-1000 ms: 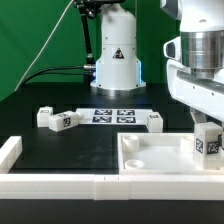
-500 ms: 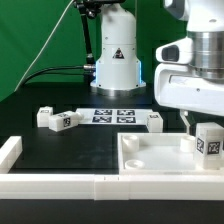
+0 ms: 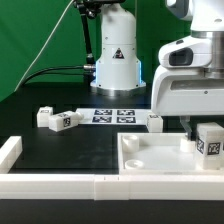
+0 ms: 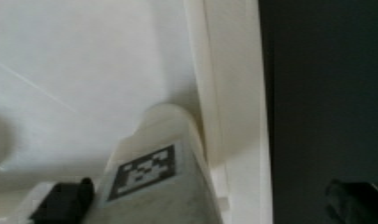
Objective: Assemble one leg
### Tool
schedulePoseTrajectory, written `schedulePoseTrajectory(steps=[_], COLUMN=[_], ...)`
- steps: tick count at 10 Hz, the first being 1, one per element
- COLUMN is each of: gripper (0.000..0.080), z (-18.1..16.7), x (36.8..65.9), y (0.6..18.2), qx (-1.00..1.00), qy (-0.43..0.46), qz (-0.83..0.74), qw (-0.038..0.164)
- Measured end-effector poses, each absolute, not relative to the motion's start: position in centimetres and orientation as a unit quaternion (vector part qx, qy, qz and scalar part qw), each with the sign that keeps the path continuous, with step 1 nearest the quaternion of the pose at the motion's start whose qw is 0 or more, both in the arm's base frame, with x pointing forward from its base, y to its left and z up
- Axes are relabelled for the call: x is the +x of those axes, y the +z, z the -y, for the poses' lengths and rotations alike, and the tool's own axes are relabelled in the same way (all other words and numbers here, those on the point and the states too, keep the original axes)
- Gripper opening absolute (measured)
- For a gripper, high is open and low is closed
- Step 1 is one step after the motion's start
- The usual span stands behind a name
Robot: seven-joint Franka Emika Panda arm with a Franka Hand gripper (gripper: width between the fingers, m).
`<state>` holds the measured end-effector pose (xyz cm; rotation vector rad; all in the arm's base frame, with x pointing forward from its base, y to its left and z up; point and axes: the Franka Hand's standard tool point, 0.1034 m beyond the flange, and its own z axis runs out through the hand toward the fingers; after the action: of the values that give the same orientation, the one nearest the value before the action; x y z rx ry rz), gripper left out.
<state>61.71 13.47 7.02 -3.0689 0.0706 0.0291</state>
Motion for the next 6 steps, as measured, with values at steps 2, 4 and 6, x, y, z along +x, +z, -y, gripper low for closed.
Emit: schedulePoseTrajectory(steps=[2,4,6], gripper=[0.0648,0.0648,0.0392], z=[-13.14,-13.03,-13.02], x=[61.75,61.77,61.78], y=[7.00,7.00,7.00], qx=[-0.996,-0.991,-0.991], qy=[0.006,0.004,0.004], qz=[0.086,0.132,0.126], qw=[0.033,0.033,0.033])
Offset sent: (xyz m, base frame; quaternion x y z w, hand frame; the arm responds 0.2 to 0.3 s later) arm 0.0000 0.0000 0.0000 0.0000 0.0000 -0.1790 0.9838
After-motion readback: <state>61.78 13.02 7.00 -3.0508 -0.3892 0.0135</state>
